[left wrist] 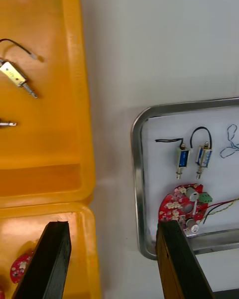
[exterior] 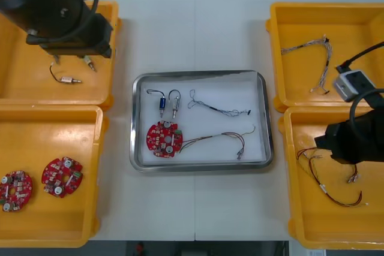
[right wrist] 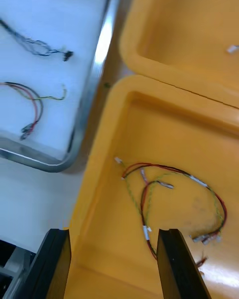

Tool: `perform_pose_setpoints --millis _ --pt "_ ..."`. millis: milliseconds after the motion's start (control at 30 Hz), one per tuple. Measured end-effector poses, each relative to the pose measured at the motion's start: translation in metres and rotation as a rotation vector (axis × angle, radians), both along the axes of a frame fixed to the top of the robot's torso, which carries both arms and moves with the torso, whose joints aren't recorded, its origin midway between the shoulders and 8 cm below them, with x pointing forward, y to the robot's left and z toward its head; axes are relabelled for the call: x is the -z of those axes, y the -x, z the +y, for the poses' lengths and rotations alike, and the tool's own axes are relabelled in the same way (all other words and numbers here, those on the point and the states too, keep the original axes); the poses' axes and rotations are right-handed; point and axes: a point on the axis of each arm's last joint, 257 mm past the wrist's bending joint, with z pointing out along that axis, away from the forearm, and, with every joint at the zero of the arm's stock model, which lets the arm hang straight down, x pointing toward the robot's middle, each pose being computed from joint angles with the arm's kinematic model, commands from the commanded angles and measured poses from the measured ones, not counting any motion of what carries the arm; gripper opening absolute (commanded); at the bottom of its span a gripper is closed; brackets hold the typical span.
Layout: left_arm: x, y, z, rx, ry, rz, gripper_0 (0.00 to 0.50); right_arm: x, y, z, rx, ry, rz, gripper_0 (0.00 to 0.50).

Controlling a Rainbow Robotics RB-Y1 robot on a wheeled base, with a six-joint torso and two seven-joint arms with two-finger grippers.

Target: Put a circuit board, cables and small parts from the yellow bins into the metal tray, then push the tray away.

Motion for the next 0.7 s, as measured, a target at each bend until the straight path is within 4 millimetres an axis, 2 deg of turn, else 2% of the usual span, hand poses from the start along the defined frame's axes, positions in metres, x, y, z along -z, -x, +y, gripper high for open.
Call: perform_pose_setpoints --millis 233,400,567,700 --pt "0.001 0.019 0.062 -0.08 0.033 0.012 0.5 0.011 0.009 0.061 -0.219 0.057 0.031 0.5" --pt "0.006 0.033 0.106 -0.064 0.002 0.018 0.5 0.02 0.022 0.102 -0.382 0.121 0.046 0.5" --pt "0.015 0.046 0.143 -0.017 -0.041 0.02 0.5 0.031 0.032 0.132 -0.515 0.213 0.037 0.5" --pt "0.025 0.058 0.166 -0.051 -0.034 0.036 0.5 0.04 0.033 0.153 -0.605 0.278 0.033 0.5"
